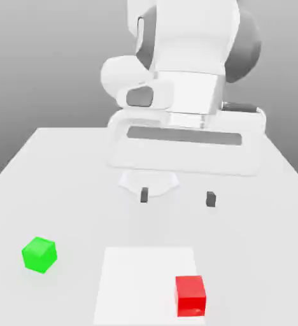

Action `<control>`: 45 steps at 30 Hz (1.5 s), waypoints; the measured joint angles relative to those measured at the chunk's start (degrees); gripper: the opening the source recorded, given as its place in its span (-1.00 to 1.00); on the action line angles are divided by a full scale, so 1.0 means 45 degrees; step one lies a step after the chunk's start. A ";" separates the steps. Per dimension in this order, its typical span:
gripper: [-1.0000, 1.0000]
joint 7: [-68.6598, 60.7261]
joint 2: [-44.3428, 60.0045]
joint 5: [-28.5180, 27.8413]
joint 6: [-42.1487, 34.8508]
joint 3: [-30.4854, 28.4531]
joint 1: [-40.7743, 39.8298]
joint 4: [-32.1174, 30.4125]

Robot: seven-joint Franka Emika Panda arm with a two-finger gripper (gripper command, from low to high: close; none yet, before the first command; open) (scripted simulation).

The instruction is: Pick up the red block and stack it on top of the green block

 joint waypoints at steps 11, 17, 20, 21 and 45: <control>0.00 0.0374 0.4912 0.0000 0.2922 -0.0235 0.0649 -0.0384; -1.00 0.0477 0.5237 -0.0134 0.3199 -0.0361 0.0751 -0.0336; -1.00 0.0390 0.4938 -0.0014 0.2951 -0.0245 0.0662 -0.0385; -1.00 0.0269 0.4551 0.0149 0.2631 -0.0117 0.0567 -0.0447; -1.00 0.8844 0.2401 0.2221 0.2830 -0.3075 -0.6141 -0.2742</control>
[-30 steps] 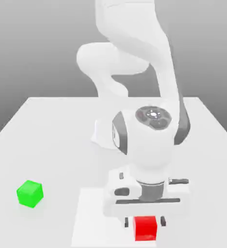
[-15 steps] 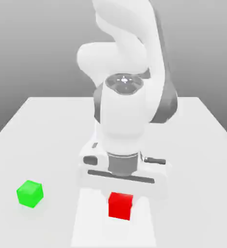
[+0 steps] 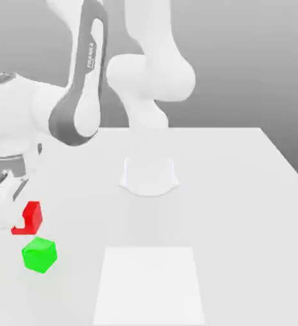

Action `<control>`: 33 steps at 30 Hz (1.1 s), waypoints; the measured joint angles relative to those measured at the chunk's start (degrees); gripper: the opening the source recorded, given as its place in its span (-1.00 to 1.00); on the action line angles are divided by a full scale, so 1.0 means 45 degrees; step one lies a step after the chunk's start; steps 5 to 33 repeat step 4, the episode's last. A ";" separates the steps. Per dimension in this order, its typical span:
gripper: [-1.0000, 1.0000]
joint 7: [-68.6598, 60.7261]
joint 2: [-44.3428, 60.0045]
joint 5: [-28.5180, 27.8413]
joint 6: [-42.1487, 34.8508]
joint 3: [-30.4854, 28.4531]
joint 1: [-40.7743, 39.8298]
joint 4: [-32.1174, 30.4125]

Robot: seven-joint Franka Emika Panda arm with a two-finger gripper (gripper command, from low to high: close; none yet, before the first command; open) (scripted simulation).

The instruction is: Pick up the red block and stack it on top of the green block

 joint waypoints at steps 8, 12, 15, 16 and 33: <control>1.00 -0.0036 0.0261 0.0071 0.0248 0.0061 -0.0020 0.0010; 1.00 -0.0036 0.0261 0.0071 0.0248 0.0061 -0.0020 0.0010; 1.00 -0.0036 0.0261 0.0071 0.0248 0.0061 -0.0020 0.0010; 1.00 -0.0036 0.0261 0.0071 0.0248 0.0061 -0.0020 0.0010; 1.00 -0.0036 0.0261 0.0071 0.0248 0.0061 -0.0020 0.0010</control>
